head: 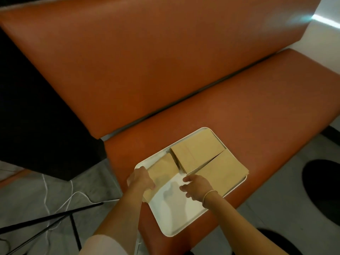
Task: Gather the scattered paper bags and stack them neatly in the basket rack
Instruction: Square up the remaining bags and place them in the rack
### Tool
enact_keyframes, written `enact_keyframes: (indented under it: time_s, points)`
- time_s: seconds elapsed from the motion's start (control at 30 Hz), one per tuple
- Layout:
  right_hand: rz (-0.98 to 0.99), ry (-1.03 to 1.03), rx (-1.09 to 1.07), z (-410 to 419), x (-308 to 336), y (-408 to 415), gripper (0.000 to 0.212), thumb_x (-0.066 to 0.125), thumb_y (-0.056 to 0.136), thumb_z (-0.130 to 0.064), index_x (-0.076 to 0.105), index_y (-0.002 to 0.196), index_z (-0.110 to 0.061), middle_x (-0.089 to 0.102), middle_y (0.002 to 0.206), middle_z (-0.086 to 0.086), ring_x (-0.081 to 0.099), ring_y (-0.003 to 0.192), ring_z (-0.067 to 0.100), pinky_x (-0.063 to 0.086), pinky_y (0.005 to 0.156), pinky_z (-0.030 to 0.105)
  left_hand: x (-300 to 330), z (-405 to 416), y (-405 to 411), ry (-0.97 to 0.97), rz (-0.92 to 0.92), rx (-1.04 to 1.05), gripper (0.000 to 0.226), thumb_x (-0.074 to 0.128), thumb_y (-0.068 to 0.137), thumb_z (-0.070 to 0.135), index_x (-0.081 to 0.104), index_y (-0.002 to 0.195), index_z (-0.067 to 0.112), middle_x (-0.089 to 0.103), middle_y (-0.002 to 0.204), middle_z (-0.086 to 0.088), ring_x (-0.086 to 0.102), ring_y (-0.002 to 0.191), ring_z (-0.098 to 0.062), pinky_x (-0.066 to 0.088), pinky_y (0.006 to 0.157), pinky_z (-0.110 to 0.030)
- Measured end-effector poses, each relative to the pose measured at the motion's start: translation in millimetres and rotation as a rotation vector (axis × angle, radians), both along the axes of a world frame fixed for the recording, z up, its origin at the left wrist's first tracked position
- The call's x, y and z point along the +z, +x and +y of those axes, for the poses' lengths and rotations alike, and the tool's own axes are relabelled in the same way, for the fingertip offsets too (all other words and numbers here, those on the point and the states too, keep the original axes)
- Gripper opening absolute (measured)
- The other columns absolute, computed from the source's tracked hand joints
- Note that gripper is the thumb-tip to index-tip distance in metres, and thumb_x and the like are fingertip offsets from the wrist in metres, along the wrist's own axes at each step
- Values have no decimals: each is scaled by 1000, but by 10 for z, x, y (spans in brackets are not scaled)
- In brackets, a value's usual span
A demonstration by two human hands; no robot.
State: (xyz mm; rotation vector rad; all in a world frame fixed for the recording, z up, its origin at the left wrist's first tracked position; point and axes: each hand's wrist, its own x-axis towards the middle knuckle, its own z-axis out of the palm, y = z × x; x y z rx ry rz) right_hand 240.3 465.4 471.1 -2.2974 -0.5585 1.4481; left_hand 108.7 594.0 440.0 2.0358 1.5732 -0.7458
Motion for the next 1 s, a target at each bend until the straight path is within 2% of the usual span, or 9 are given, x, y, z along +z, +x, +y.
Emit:
enact_keyframes:
  time_s: [0.17, 0.3, 0.4, 0.47, 0.53, 0.7, 0.87, 0.93, 1.0]
  points:
    - [-20, 59, -4, -87, 405, -132, 43, 61, 88, -20, 51, 129, -13, 62, 110, 9, 62, 85, 17, 53, 78, 24, 454, -219, -208, 10, -166, 48, 67, 72, 78, 41, 40, 131, 14, 50, 132, -6, 51, 119, -24, 47, 90, -32]
    - [-57, 143, -70, -343, 821, -304, 48, 62, 87, -22, 46, 132, -14, 62, 106, 10, 59, 81, 18, 50, 65, 23, 1022, -492, -352, -77, -519, 244, 70, 80, 71, 32, 46, 130, 13, 55, 129, -5, 53, 115, -24, 47, 88, -33]
    - [-40, 244, -160, -657, 1144, -428, 55, 63, 86, -24, 41, 136, -16, 62, 108, 10, 56, 80, 19, 48, 59, 23, 1503, -907, -322, -168, -767, 268, 66, 79, 74, 28, 46, 129, 16, 56, 127, -3, 53, 111, -20, 47, 86, -30]
    - [-33, 325, -223, -941, 1375, -476, 52, 65, 83, -27, 46, 131, -16, 64, 108, 6, 58, 85, 20, 54, 63, 28, 1765, -1259, -239, -227, -880, 219, 67, 76, 77, 31, 41, 132, 19, 52, 131, -1, 49, 118, -20, 46, 91, -31]
    - [-96, 403, -307, -1301, 1607, -467, 38, 65, 82, -25, 58, 118, -16, 65, 107, 2, 60, 93, 22, 57, 79, 39, 1975, -1640, -127, -246, -952, 166, 68, 72, 80, 35, 35, 136, 23, 46, 135, 2, 44, 123, -21, 43, 94, -34]
    - [-282, 422, -553, -2466, 2044, -408, 6, 57, 88, -19, 60, 94, -19, 61, 96, 1, 59, 92, 22, 53, 85, 37, 2286, -2711, 205, -303, -1007, 63, 57, 59, 88, 42, 35, 136, 23, 48, 136, 0, 46, 125, -25, 43, 101, -42]
    - [-400, 303, -725, -3626, 2209, -382, 16, 55, 86, -20, 64, 96, -11, 66, 95, 9, 63, 89, 26, 53, 83, 36, 2412, -3916, 454, -374, -1042, -39, 46, 56, 92, 34, 44, 129, 10, 55, 131, -8, 53, 117, -26, 43, 100, -35]
    - [-428, 255, -791, -4075, 2222, -382, 17, 56, 83, -20, 65, 90, -7, 67, 89, 11, 64, 83, 26, 55, 77, 35, 2456, -4398, 516, -407, -979, -128, 47, 51, 94, 36, 41, 132, 11, 53, 132, -6, 52, 119, -25, 41, 98, -31]
    - [-430, 210, -857, -4501, 2233, -416, 15, 56, 82, -19, 63, 84, -7, 65, 79, 8, 62, 70, 22, 51, 59, 26, 2469, -4825, 585, -405, -912, -206, 50, 47, 96, 40, 36, 136, 13, 49, 135, -6, 49, 122, -25, 39, 99, -30]
